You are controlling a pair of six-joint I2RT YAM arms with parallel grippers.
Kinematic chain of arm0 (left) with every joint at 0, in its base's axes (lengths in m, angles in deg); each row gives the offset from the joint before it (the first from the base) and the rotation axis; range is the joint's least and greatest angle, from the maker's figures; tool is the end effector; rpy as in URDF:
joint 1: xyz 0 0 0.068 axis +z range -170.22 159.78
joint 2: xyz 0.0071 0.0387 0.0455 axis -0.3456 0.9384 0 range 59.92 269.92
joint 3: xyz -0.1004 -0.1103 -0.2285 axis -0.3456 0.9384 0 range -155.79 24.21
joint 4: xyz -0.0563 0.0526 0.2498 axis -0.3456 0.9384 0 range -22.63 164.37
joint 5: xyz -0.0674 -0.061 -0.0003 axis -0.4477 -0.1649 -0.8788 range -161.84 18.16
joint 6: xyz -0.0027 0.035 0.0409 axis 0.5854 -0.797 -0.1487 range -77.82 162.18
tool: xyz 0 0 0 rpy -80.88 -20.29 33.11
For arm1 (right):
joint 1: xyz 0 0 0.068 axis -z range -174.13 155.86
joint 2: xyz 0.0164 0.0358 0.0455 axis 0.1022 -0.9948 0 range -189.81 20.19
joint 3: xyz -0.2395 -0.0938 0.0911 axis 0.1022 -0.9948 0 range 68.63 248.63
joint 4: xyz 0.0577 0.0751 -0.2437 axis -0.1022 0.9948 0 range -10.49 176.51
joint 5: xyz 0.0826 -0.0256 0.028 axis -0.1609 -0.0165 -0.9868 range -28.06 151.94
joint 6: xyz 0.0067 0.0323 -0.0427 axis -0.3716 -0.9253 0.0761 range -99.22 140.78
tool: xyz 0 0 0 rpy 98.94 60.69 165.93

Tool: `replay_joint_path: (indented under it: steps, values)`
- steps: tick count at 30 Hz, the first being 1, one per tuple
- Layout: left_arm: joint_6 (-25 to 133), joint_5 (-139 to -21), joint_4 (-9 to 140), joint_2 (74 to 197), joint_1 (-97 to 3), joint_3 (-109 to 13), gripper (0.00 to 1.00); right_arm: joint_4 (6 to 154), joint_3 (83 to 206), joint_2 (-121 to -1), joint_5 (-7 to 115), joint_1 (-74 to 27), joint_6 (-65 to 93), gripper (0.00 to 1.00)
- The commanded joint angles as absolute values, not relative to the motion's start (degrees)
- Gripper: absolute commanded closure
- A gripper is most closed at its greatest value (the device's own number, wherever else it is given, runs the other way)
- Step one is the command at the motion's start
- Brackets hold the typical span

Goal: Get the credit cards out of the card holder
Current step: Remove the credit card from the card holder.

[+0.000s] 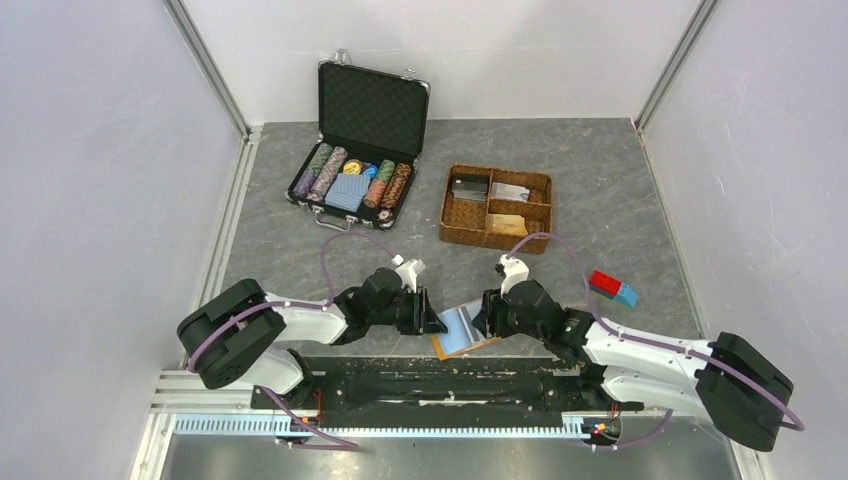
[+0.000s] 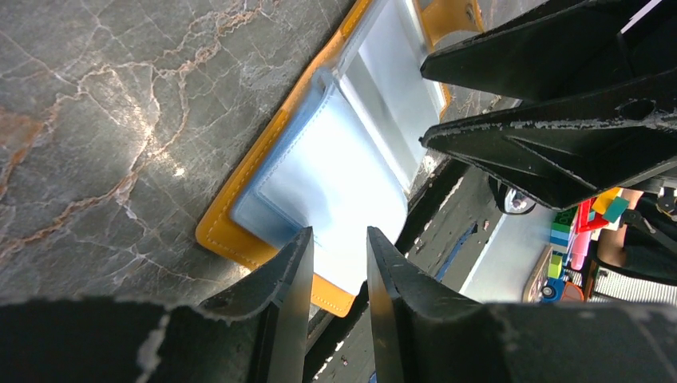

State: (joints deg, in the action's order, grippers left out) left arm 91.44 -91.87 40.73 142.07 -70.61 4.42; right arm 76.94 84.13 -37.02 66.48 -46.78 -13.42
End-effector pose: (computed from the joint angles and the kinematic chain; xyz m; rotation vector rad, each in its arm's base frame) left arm 0.1422 -0.1911 0.1232 0.2499 2.4854 -1.2577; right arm 0.1143 0.1451 0.1481 -0.3333 2.3298 0.7013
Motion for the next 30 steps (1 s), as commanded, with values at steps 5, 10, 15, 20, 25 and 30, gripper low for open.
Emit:
replay_joint_path:
  steps: [5,10,15,20,25,30]
  values:
    - [90.8,-91.6,39.0,142.8,-70.8,5.1,0.62,67.0,80.8,-34.5,56.4,-44.5,-16.6,0.49]
    - [90.8,-91.4,39.0,142.6,-70.8,5.1,0.62,63.3,78.8,-33.3,53.2,-42.9,-18.2,0.49]
    - [90.9,-91.3,39.2,141.8,-70.8,5.4,0.62,70.6,80.7,-31.6,59.4,-42.6,-15.9,0.49]
    - [90.8,-91.1,39.6,141.4,-70.8,5.6,0.62,75.6,82.6,-31.5,63.3,-42.5,-14.1,0.49]
    - [90.9,-90.9,39.6,141.3,-70.7,5.6,0.61,76.7,82.5,-32.2,64.2,-42.5,-13.7,0.49]
    - [90.8,-91.0,39.6,141.4,-70.8,5.6,0.61,77.2,82.7,-32.9,64.0,-42.5,-13.1,0.5]
